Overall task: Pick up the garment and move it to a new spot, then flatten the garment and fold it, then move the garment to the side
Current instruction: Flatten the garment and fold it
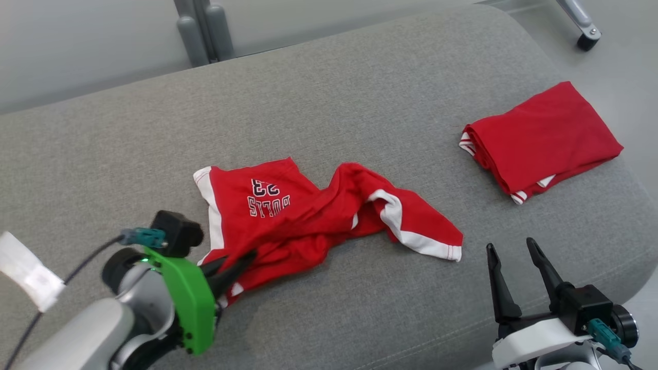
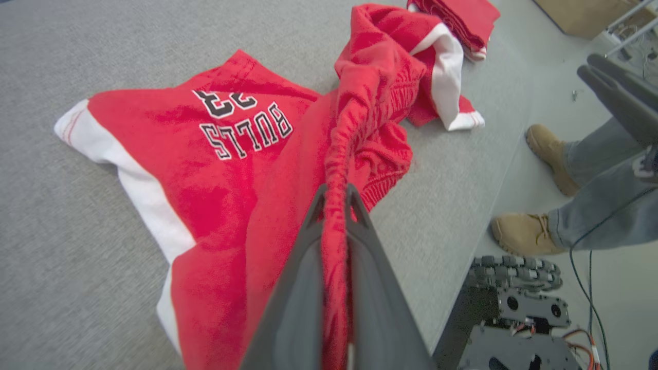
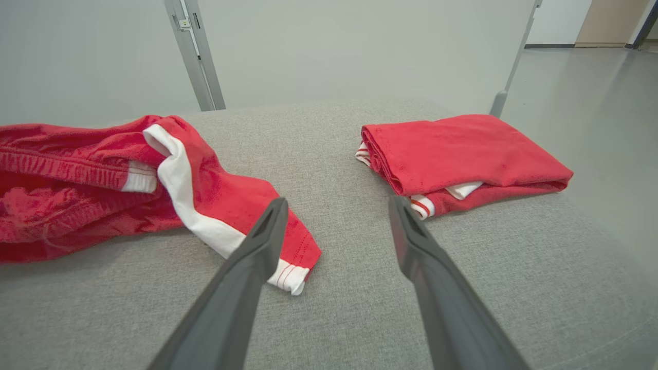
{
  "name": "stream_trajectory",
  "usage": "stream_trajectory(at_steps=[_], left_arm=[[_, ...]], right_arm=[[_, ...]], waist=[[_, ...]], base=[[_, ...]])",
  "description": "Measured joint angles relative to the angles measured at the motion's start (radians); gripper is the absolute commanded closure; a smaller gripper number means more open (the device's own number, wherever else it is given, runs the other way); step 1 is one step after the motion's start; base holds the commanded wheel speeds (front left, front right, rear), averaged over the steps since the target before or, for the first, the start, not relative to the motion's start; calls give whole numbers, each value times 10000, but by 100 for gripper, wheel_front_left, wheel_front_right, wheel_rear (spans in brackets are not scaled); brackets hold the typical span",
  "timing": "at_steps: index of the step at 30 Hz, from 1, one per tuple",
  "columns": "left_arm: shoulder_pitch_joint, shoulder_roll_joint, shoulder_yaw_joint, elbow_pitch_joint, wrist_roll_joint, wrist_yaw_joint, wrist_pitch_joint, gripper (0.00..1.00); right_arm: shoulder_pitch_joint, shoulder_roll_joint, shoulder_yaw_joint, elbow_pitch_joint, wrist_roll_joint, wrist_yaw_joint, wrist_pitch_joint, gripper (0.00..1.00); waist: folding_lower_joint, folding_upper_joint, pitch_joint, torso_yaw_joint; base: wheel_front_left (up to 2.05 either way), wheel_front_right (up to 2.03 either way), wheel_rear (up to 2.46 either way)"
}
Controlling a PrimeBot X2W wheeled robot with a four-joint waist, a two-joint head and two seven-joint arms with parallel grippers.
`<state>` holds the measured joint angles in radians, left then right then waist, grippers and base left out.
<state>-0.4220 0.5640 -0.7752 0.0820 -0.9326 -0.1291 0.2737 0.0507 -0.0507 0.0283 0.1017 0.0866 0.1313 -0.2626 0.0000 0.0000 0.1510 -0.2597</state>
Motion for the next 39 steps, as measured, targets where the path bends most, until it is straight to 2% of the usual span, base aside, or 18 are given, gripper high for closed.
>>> stream_trajectory(at_steps=[2,5,8,13,14,15,16,17,19,24,27,32,35,39], left_arm=[[-39,1030,-138,-545,-441,-15,476,100],[-300,1684,-307,-765,-1308,-15,763,100],[-887,2034,-568,-391,-1521,-15,815,100],[-1666,2073,-1037,980,-1534,-19,117,98],[-1823,2063,-1139,1258,-1515,-21,-56,79],[-1963,2046,-1208,1561,-1482,-25,-259,71],[-2113,2023,-1292,1854,-1430,-25,-472,71],[-2267,1998,-1363,2173,-1369,-25,-660,59],[-2555,1939,-1450,2836,-1141,-27,-1187,2],[-3200,1467,-1613,4709,-136,38,-2662,0],[-3272,1051,-1659,5603,19,150,-3066,0],[-2970,288,-811,5762,-566,1208,-4518,0],[-2133,-370,-527,4867,-1020,1841,-4847,0],[-1243,-742,-399,3210,-1335,2773,-4959,0]], right_arm=[[-8,6,88,12,-2,0,-2,0],[-149,12,119,23,-6,0,0,0],[-229,8,161,31,-13,0,0,0],[-451,10,328,61,-13,0,-2,0],[-461,12,339,73,-13,0,-2,0],[-469,8,351,96,-13,0,0,0],[-477,6,359,113,-13,0,-2,0],[-495,6,380,125,-13,0,-2,0],[-553,8,376,136,-8,0,-2,0],[-559,6,332,167,19,0,-2,0],[-556,6,332,196,33,0,0,0],[-312,10,134,188,102,0,0,0],[58,2,6,196,134,0,0,0],[181,6,50,169,132,0,0,0]], waist=[[0,0,-28,136],[0,0,-18,302],[0,0,59,376],[0,0,250,310],[0,0,284,271],[0,0,320,232],[0,0,356,187],[0,0,391,137],[0,0,465,46],[0,0,618,-123],[0,0,599,-160],[0,0,360,-158],[0,0,196,-41],[0,0,68,208]], base=[[0,0,0],[0,0,0],[0,0,0],[0,0,0],[0,0,0],[0,0,0],[0,0,0],[0,0,0],[0,0,0],[0,0,0],[0,0,0],[0,0,0],[0,0,0],[0,0,0]])
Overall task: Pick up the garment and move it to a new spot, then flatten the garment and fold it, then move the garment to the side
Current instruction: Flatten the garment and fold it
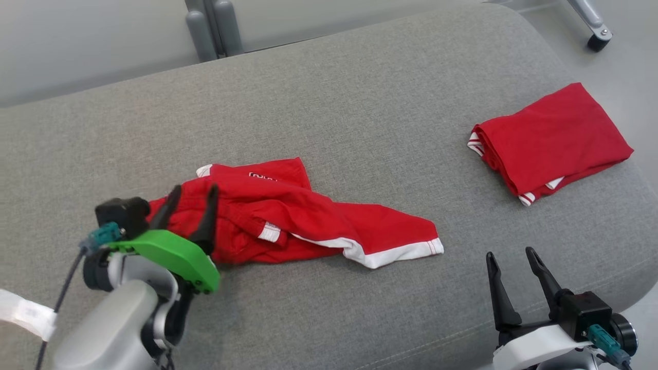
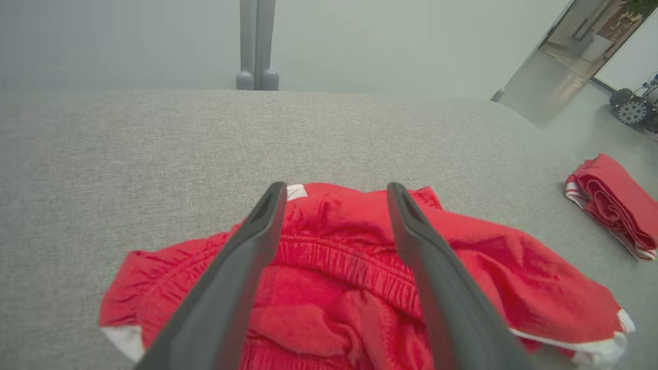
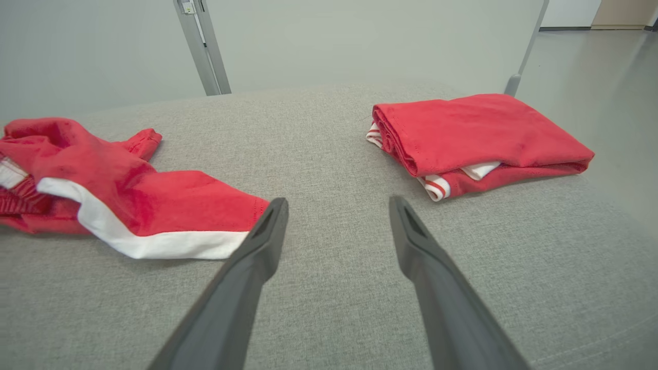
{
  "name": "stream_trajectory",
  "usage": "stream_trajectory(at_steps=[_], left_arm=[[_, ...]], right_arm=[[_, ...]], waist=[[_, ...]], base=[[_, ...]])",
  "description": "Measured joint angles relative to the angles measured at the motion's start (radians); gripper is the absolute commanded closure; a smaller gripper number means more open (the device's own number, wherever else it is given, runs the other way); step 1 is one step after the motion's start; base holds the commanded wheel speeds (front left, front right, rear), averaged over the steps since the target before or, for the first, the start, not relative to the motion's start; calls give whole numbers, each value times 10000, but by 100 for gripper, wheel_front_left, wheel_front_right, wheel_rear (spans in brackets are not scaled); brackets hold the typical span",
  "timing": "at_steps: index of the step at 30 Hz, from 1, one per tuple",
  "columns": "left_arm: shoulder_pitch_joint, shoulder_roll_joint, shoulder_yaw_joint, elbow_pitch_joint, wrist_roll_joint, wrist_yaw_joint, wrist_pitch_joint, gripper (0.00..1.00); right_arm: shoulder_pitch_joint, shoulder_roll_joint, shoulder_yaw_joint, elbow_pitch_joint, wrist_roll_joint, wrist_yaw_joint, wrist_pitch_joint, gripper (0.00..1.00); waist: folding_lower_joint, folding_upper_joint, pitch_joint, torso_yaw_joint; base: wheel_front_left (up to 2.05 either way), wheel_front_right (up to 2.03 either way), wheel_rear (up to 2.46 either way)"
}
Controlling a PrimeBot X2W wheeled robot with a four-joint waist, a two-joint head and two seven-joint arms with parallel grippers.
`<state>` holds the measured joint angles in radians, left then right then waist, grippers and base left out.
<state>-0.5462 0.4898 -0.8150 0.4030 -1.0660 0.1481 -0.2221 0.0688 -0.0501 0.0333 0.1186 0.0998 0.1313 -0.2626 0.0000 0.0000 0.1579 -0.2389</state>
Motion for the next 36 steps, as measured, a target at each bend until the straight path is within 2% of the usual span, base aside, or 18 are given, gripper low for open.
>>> stream_trajectory(at_steps=[4,8,16,29,30,31,33,36], left_arm=[[812,-359,-226,-1480,-234,769,276,0],[1514,-589,-424,-2347,-602,1175,556,0],[1954,-965,-675,-2080,-1168,1227,1145,0],[1379,-1210,-460,-861,-1106,878,855,0],[1303,-1221,-435,-757,-1104,844,802,21],[1218,-1233,-451,-692,-1078,803,817,60],[1052,-1262,-525,-608,-1058,698,961,100],[882,-1141,-738,-673,-1020,445,1427,100]], right_arm=[[-5,2,117,2,-6,0,-2,0],[-37,2,201,19,-21,0,0,0],[-55,2,257,4,-86,0,0,0],[-57,0,211,-56,-157,0,-2,0],[-60,0,222,-54,-155,0,0,0],[-70,2,236,-54,-151,0,0,0],[-105,0,265,-48,-140,0,0,0],[-125,4,276,-27,-121,0,0,0]], waist=[[0,0,-65,172],[0,0,-85,134],[0,0,-13,-106],[0,0,144,-322],[0,0,156,-325],[0,0,166,-325],[0,0,186,-319],[0,0,204,-305]], base=[[0,0,0],[0,0,0],[0,0,0],[0,0,0],[0,0,0],[0,0,0],[0,0,0],[0,0,0]])
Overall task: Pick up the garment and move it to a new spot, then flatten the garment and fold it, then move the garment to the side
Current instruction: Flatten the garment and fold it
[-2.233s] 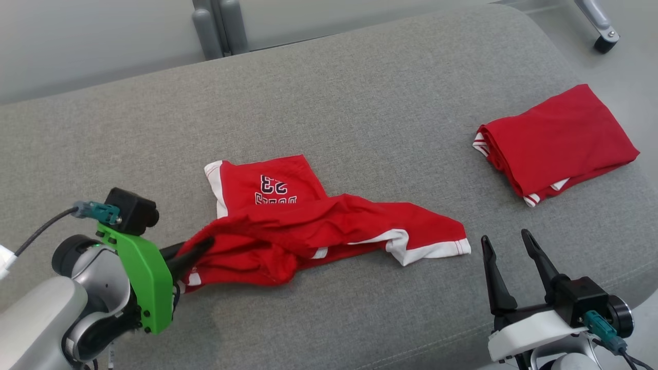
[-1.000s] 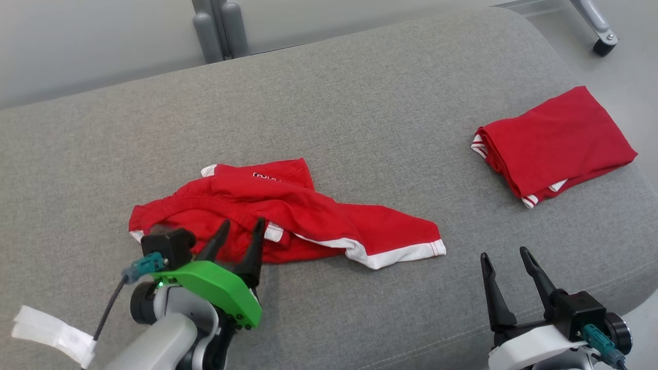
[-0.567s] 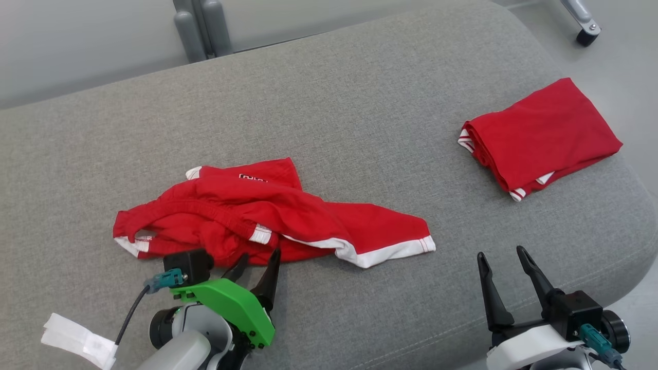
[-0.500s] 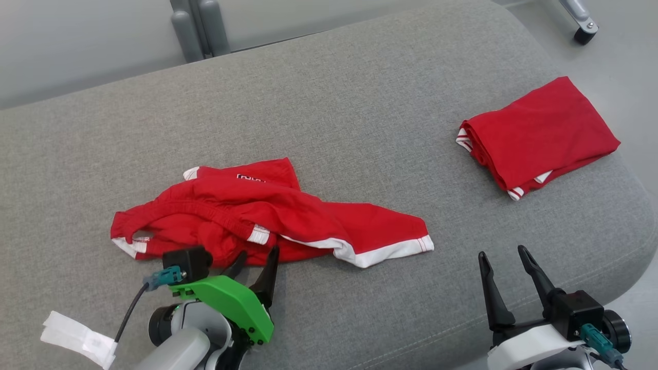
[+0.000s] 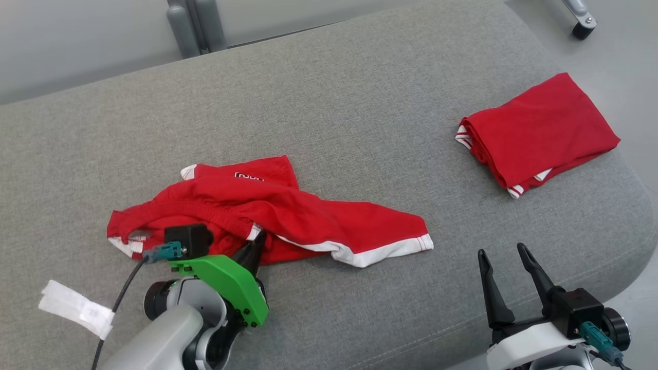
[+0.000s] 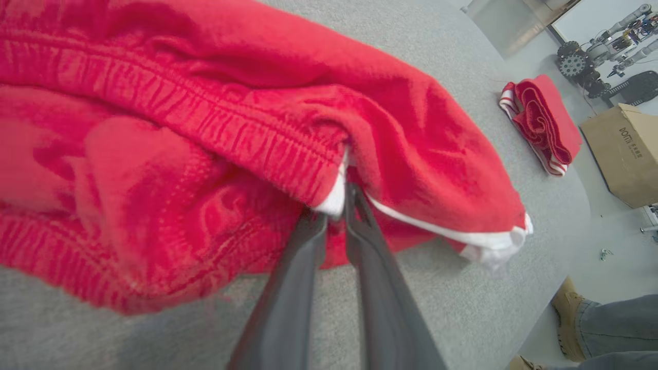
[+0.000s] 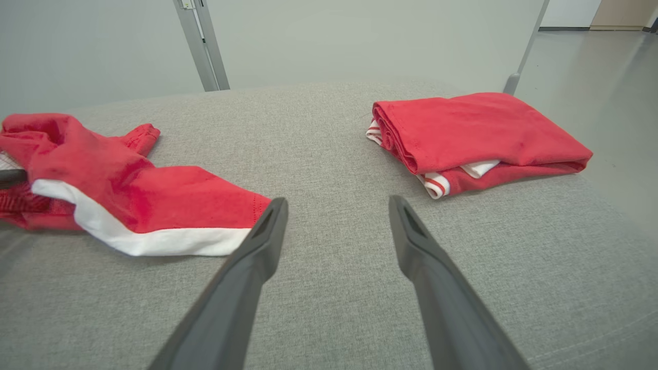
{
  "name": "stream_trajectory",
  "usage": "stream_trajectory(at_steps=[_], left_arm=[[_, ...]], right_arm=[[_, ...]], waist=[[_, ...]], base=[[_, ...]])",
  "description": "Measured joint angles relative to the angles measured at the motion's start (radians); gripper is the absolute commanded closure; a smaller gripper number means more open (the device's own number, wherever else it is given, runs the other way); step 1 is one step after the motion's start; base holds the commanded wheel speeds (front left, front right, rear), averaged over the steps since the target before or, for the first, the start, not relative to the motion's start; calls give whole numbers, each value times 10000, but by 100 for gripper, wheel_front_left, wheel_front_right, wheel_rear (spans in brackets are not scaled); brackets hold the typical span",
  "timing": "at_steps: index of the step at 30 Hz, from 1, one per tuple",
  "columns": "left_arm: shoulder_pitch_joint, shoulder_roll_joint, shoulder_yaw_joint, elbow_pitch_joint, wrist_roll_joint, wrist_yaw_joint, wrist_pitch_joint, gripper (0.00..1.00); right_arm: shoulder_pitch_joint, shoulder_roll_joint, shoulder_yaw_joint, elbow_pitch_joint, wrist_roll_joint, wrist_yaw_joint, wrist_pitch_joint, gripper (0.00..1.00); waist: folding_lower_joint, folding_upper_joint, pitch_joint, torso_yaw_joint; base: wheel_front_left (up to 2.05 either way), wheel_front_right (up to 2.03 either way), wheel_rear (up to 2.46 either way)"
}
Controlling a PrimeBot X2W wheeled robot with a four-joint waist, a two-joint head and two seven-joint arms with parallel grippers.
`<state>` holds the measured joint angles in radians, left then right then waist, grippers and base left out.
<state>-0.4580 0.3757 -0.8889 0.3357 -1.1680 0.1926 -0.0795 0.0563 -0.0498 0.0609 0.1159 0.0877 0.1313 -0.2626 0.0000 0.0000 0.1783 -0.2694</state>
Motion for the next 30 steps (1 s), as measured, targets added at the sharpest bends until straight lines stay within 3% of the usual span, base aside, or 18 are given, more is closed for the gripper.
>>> stream_trajectory(at_steps=[3,13,17,30], left_arm=[[-186,550,-249,-512,132,-173,596,100],[-426,3837,-1833,-4366,1120,-497,3758,100],[-226,4717,-2437,-4957,1337,-694,4646,100],[-25,4516,-2869,-3402,1756,-1365,4171,100]], right_arm=[[3,-4,-67,-2,17,0,0,0],[196,-2,-117,61,267,0,-2,0],[163,-6,-75,84,376,0,0,0],[-25,-2,-19,148,410,0,0,0]], waist=[[0,0,-1,28],[0,0,-104,305],[0,0,-65,437],[-1,0,252,573]], base=[[0,0,0],[0,0,0],[0,0,0],[0,0,0]])
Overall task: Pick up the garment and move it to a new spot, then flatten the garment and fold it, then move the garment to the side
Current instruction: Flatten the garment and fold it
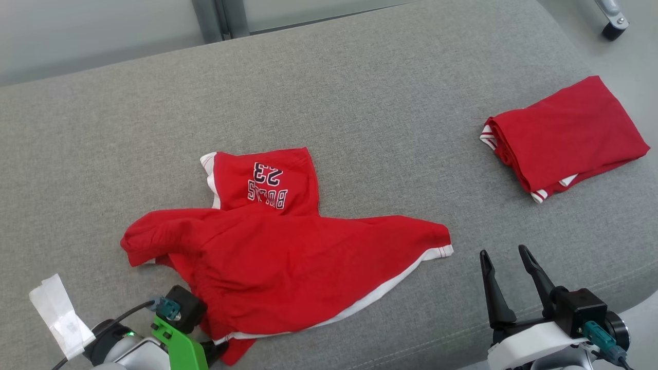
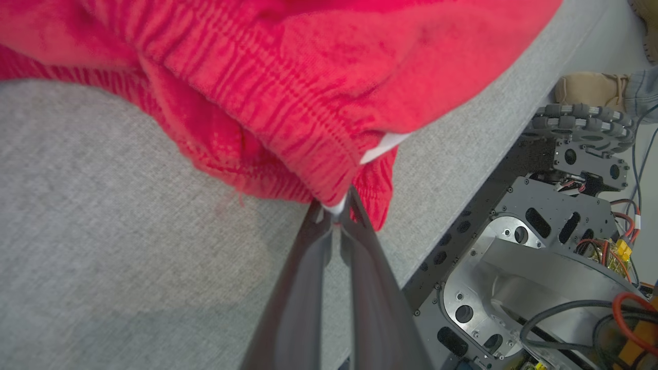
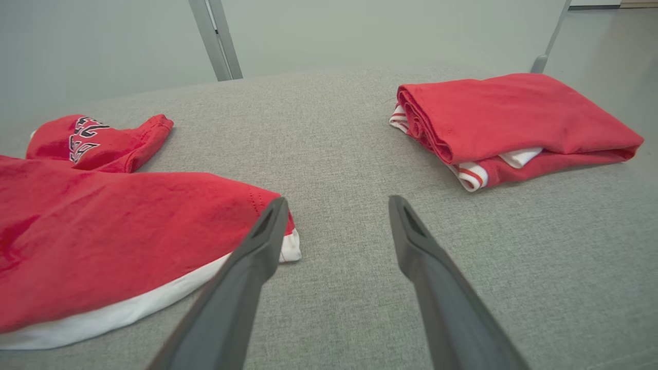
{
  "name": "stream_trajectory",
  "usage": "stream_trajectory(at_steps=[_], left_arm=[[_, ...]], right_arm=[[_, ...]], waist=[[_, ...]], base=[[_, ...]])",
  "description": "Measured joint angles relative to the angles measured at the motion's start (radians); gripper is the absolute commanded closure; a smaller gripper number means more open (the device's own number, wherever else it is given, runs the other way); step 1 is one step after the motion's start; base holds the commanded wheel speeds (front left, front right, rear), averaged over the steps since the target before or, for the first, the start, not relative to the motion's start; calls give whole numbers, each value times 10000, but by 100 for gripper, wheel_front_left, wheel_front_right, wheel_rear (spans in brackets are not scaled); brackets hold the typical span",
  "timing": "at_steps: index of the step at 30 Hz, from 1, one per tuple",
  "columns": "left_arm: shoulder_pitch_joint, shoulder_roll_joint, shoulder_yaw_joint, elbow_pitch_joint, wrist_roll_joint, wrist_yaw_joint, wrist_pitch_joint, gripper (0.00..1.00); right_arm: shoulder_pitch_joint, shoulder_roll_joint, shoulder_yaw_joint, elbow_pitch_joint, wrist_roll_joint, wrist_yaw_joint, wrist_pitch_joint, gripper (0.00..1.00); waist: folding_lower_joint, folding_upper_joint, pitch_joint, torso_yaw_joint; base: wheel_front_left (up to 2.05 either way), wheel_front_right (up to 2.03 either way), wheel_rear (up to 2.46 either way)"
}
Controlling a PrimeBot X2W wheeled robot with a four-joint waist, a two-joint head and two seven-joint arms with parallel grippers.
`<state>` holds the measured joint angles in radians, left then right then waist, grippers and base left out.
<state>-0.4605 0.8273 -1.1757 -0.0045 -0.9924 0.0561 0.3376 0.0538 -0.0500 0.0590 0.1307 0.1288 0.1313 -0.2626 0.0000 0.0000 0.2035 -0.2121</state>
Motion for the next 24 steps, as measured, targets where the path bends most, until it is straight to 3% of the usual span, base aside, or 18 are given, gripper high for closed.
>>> stream_trajectory(at_steps=[7,15,24], left_arm=[[190,282,-6,-217,-40,-132,-69,100],[-68,746,485,-288,-36,159,-362,100],[845,537,-155,-863,-320,50,-332,100]], right_arm=[[68,0,-98,63,-63,0,-2,0],[115,0,-44,125,-159,0,0,0],[282,2,-123,213,-276,0,-2,0]], waist=[[0,0,-177,70],[0,0,-438,238],[0,1,-606,213]], base=[[0,0,0],[0,0,0],[0,0,0]])
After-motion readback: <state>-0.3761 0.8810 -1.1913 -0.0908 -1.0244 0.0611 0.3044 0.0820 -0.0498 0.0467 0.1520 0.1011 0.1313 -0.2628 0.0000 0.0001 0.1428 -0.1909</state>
